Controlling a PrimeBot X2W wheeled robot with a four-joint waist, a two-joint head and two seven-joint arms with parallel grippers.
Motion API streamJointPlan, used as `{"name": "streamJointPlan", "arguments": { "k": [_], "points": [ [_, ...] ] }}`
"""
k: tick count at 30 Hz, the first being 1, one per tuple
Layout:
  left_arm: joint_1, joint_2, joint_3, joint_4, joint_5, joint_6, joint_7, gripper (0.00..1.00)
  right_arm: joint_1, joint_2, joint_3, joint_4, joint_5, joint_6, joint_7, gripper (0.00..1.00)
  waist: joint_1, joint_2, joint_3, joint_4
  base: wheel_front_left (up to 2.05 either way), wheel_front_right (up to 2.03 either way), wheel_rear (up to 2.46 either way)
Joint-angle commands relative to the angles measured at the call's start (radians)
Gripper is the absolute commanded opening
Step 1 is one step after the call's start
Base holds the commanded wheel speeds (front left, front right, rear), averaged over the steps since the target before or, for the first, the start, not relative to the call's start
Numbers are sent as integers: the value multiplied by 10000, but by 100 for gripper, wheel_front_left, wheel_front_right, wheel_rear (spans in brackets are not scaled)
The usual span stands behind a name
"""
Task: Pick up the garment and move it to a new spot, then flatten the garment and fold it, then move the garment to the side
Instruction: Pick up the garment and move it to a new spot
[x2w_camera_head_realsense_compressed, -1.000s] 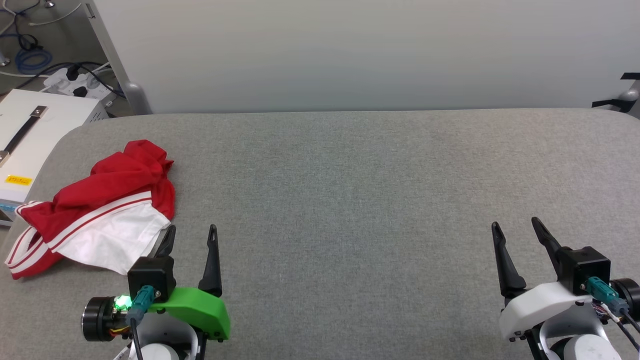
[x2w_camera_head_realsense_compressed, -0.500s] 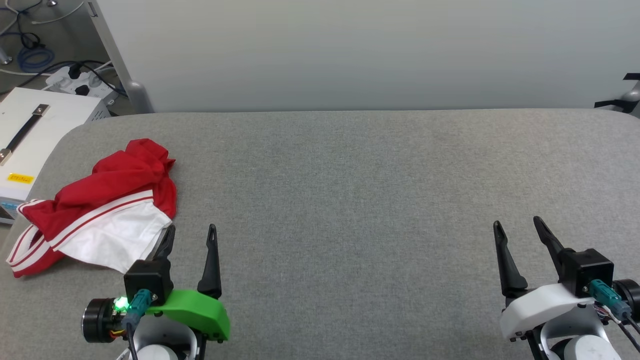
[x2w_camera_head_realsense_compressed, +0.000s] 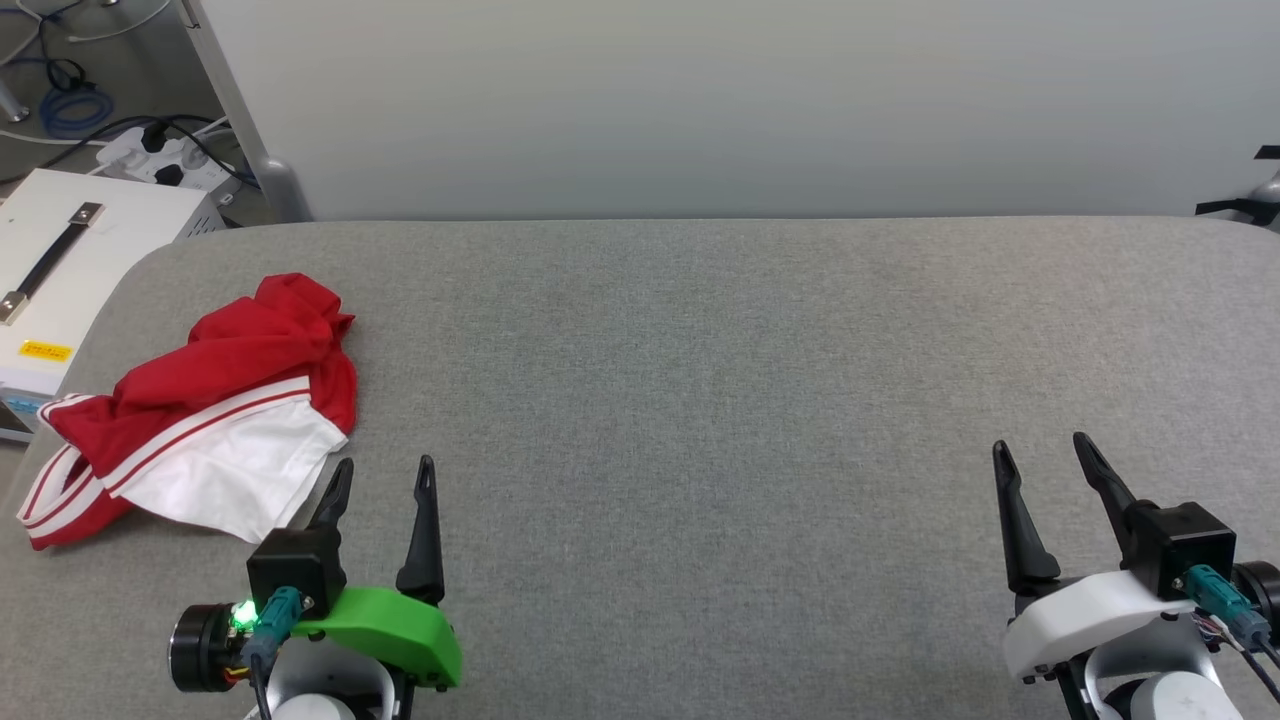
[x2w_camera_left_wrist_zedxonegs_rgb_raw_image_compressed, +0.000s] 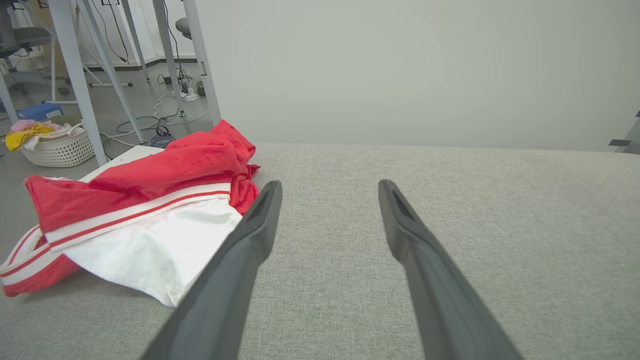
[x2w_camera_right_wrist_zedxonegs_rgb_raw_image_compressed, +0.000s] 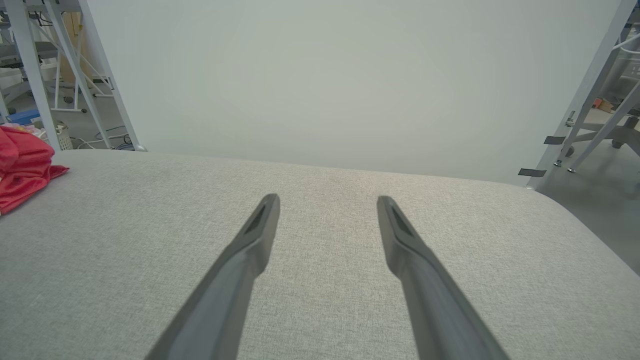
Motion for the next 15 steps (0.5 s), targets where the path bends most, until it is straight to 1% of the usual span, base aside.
{"name": "streamJointPlan", "arguments": {
  "k": [1, 8, 15],
  "points": [
    [222, -23, 11, 73, -72, -86, -126, 100, 128, -2, -16, 63, 90, -4, -107, 100, 0, 0, 6, 4, 0, 0, 0],
    [208, -25, -2, 285, -207, -159, -273, 100, 150, -2, -10, 151, 176, -4, -251, 100, 0, 0, 31, 60, 0, 0, 0],
    [159, -28, -23, 380, -349, -174, -438, 100, 198, -2, 84, 184, 218, -5, -414, 100, 0, 0, 80, 501, 0, 0, 0]
  ]
}}
